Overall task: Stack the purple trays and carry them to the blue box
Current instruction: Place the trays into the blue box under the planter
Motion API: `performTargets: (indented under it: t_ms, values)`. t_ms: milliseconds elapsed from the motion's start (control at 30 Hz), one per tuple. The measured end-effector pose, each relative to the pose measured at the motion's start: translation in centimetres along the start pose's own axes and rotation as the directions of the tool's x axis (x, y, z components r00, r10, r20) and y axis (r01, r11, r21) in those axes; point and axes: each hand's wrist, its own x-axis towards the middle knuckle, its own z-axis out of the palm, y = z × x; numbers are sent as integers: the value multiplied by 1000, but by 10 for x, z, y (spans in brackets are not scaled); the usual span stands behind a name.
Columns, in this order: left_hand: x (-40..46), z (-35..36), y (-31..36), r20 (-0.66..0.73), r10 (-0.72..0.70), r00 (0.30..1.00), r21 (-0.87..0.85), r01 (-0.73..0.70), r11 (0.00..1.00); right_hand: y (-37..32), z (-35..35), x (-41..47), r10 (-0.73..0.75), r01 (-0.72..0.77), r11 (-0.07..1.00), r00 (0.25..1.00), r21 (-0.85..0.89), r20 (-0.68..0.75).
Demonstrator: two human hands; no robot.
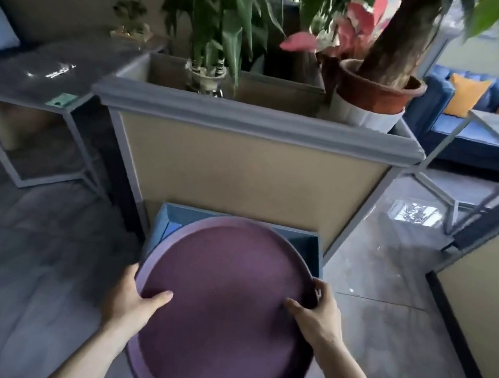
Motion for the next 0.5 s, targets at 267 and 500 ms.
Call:
performTargets:
  t_ms: [267,500]
  values:
    - [53,49,-26,23,-94,995,79,91,993,26,42,62,126,-124,983,992,-135,9]
    - [92,82,-44,61,-134,989,201,119,972,48,73,99,210,-208,942,977,-262,-21]
